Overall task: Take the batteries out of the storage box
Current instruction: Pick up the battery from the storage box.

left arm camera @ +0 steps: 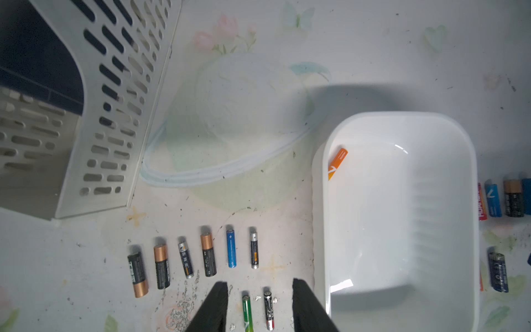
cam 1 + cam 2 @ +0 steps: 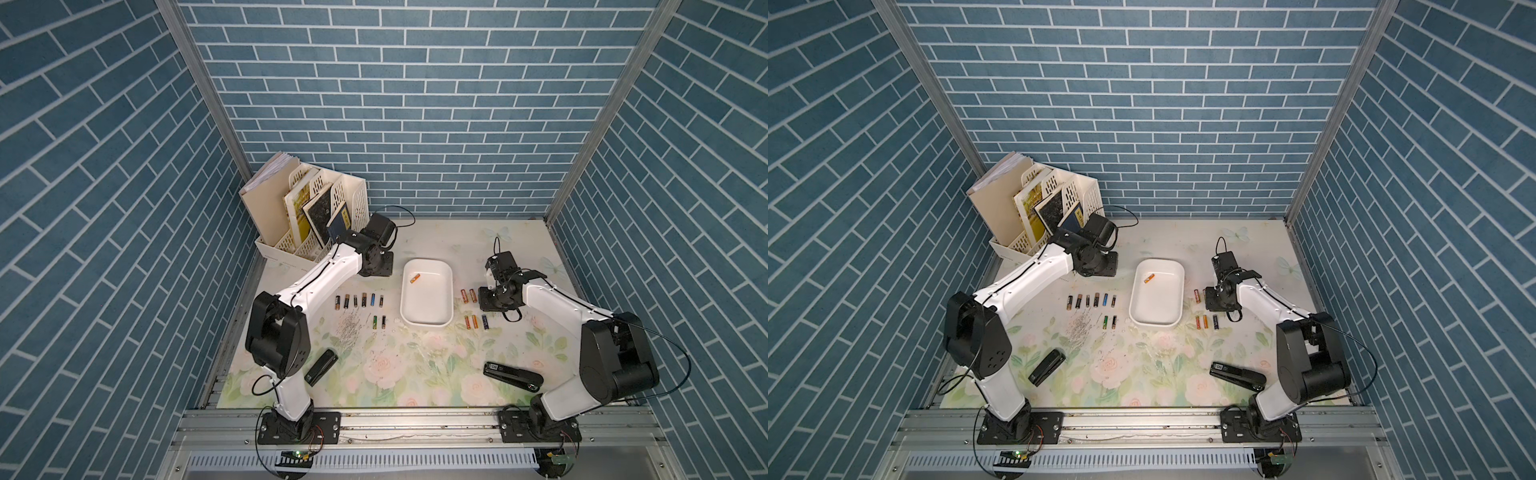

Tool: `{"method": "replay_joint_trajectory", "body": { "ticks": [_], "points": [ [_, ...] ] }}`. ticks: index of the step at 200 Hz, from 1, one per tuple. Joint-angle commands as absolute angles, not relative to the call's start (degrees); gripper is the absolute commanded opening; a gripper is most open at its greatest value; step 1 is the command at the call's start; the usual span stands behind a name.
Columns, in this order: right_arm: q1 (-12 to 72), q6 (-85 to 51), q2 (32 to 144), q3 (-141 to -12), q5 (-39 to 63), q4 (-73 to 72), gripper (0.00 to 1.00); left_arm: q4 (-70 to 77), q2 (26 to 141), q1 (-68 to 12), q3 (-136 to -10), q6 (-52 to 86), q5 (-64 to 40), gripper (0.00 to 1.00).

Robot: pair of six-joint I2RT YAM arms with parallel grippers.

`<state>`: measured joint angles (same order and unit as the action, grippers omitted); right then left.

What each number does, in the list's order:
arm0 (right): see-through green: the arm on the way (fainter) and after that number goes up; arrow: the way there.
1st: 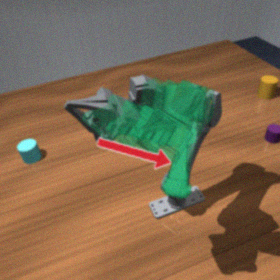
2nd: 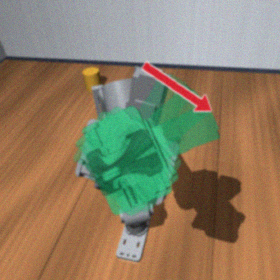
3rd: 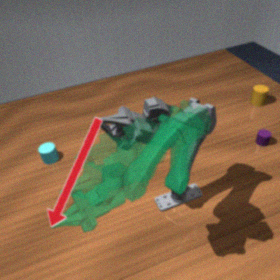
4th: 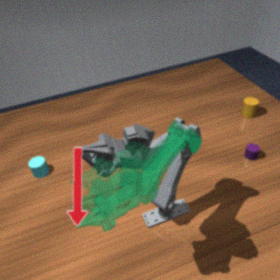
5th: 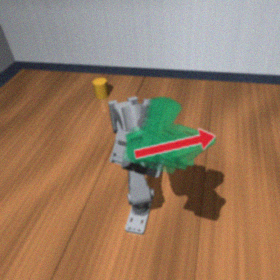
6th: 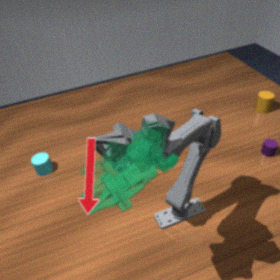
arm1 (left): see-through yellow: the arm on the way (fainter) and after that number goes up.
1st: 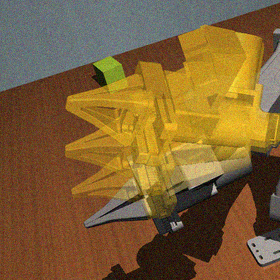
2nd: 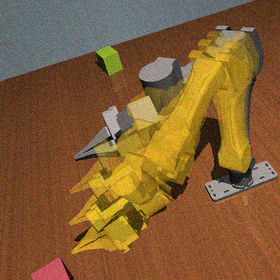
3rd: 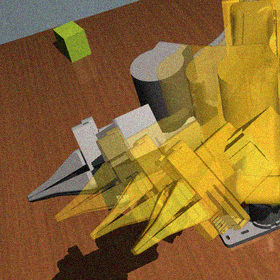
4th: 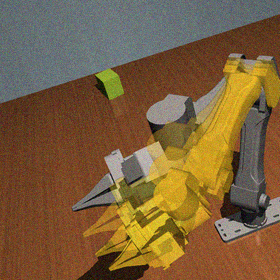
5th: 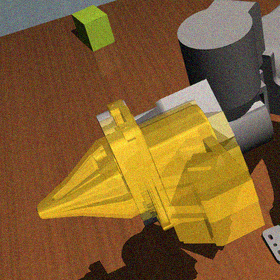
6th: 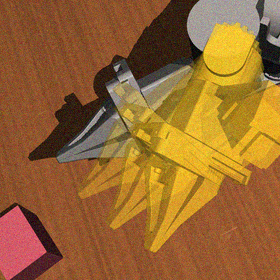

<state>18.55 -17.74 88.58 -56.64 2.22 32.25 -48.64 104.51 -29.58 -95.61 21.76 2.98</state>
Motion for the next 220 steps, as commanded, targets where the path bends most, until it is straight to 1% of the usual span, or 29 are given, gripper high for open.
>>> {"method": "replay_joint_trajectory", "body": {
  "ticks": [1,56,79,135,220],
  "points": [
    [18.06,-17.23,87.33,-58.75,2.47,34.51,0.30,-53.01,108.80,-30.08,-102.06,19.22,4.39,0.43],
    [17.75,-17.05,87.91,-59.93,2.64,35.51,0.30,-56.04,122.15,-34.62,-122.08,17.18,4.57,0.44],
    [17.54,-16.88,88.01,-60.35,2.31,36.07,0.30,-55.68,127.40,-36.42,-127.39,16.08,5.16,0.44],
    [16.96,-16.70,88.52,-60.18,1.93,36.40,0.30,-51.98,133.59,-39.41,-127.72,13.24,8.59,0.44],
    [16.61,-16.52,89.12,-60.60,1.92,36.56,0.30,-48.59,137.70,-39.86,-124.47,11.89,9.17,0.43]
  ]
}}
